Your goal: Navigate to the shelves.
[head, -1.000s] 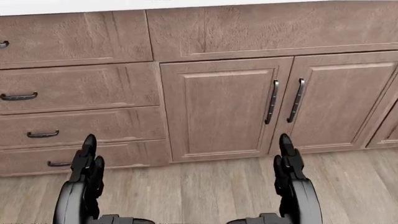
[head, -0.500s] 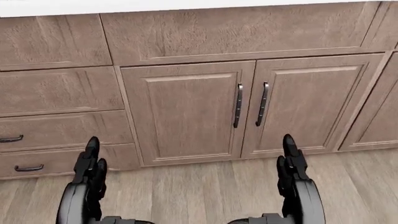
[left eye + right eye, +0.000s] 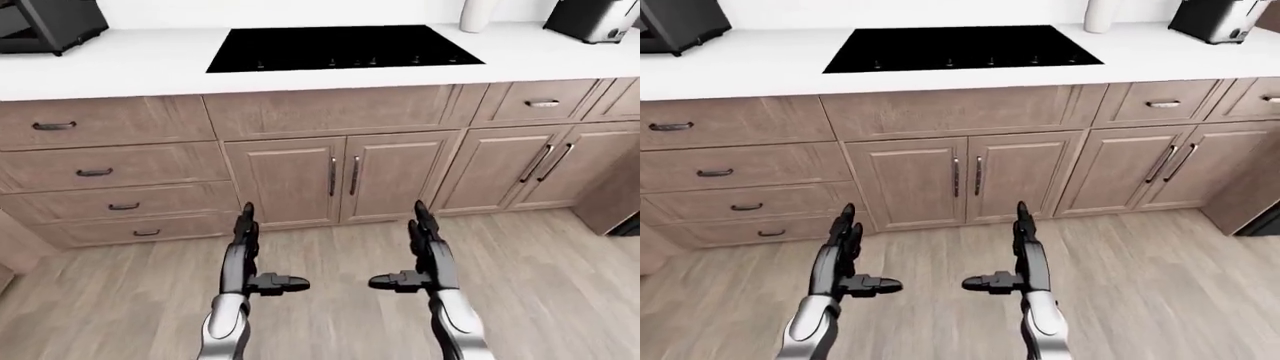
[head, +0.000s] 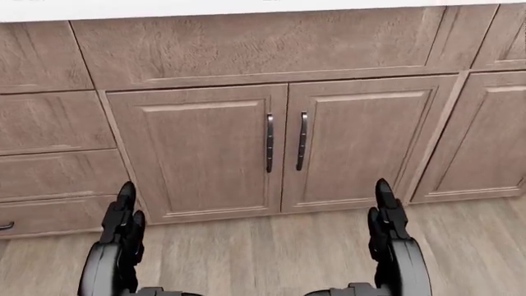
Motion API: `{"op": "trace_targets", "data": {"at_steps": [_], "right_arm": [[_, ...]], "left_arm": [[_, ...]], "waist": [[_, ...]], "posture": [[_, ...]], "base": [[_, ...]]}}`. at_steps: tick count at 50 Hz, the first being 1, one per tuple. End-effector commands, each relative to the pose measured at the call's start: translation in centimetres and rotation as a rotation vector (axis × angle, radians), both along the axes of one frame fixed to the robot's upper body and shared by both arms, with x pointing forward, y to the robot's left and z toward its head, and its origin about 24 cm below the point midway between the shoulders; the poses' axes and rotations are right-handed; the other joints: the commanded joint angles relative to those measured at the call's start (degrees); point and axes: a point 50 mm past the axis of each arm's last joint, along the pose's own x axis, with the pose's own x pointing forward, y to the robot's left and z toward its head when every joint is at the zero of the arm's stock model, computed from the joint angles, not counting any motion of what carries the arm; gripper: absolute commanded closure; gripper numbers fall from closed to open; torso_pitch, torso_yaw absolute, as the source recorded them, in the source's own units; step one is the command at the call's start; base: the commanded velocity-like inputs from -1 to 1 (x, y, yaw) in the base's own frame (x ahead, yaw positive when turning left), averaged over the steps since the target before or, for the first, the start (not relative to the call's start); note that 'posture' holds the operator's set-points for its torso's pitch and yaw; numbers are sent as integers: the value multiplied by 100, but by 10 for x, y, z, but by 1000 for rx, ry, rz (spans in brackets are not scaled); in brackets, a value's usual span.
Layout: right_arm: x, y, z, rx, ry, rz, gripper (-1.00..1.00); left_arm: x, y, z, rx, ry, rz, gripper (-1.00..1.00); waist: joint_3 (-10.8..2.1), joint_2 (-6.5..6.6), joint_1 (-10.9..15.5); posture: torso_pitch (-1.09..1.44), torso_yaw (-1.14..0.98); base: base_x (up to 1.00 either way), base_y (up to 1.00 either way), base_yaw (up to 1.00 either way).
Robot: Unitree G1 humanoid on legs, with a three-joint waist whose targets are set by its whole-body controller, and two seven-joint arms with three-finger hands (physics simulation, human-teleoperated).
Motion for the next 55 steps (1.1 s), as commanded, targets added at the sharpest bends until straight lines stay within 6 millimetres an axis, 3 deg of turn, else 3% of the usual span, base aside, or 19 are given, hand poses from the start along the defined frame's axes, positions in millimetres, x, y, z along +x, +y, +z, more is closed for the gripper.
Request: {"op": "trace_targets", "data": {"at_steps": [1, 6, 9, 10, 13, 17, 19, 21, 22, 24, 33, 36, 37, 40, 44, 47, 49, 51, 55], "right_arm": [[7, 7, 20, 3, -102, 33, -100], [8, 7, 18, 2, -101, 34, -100], [8, 8, 18, 2, -101, 34, -100], [8, 8, 19, 2, -101, 34, -100], [8, 8, 19, 2, -102, 35, -100], [8, 8, 19, 2, -101, 35, -100], [8, 8, 19, 2, -101, 34, -100], [8, 8, 19, 4, -101, 33, -100], [7, 8, 19, 3, -101, 33, -100], [7, 8, 20, 4, -101, 32, -100], [8, 7, 18, 5, -99, 30, -100], [8, 8, 19, 3, -100, 33, -100], [8, 8, 18, 3, -100, 33, -100], [8, 8, 19, 2, -100, 34, -100], [8, 8, 19, 2, -100, 35, -100], [7, 8, 20, 2, -100, 36, -100], [8, 8, 20, 2, -100, 36, -100], [7, 8, 20, 1, -100, 37, -100], [7, 8, 20, 1, -100, 37, -100]], "left_arm": [[5, 5, 20, 10, -106, 20, -100], [5, 5, 20, 10, -106, 20, -100], [5, 5, 20, 10, -106, 20, -100], [5, 5, 20, 10, -106, 20, -100], [5, 5, 20, 10, -106, 20, -100], [5, 5, 20, 10, -106, 20, -100], [5, 5, 20, 10, -106, 20, -100], [5, 5, 20, 10, -106, 20, -100], [5, 5, 20, 10, -106, 20, -100], [5, 5, 20, 10, -106, 20, -100], [5, 5, 20, 10, -106, 20, -100], [5, 5, 20, 10, -106, 20, -100], [5, 5, 20, 10, -106, 20, -100], [5, 5, 20, 10, -106, 20, -100], [5, 5, 20, 10, -106, 20, -100], [5, 5, 20, 10, -106, 20, -100], [5, 5, 20, 10, -106, 20, -100], [5, 5, 20, 10, -106, 20, -100], [5, 5, 20, 10, -106, 20, -100]], "waist": [[-73, 42, 42], [-21, 309, 69], [-129, 674, 88], [-43, 387, 162], [-148, 489, 116], [-103, 283, 116], [-90, 95, 116], [-199, -330, 91], [-268, -363, 93], [-95, -214, 36], [-26, 301, 70], [-116, 654, 91], [-51, 396, 159], [-148, 490, 116], [-107, 287, 113], [-117, -63, 110], [-268, -361, 94], [-98, -219, 34], [-78, 36, 41]], "posture": [[0, 0], [0, 0], [0, 0], [0, 0], [0, 0], [0, 0], [0, 0], [0, 0], [0, 0], [0, 0], [0, 0], [0, 0], [0, 0], [0, 0], [0, 0], [0, 0], [0, 0], [0, 0], [0, 0]], "base": [[0, -37, 0], [0, -37, 0], [0, -37, 0], [0, -37, 0], [0, -37, 0], [0, -37, 0], [0, -38, 0], [0, -36, 0], [0, -37, 0], [0, -37, 0], [0, -37, 0], [0, -37, 0], [0, -37, 0], [0, -37, 0], [0, -37, 0], [0, -37, 0], [0, -36, 0], [0, -37, 0], [0, -37, 0]]}}
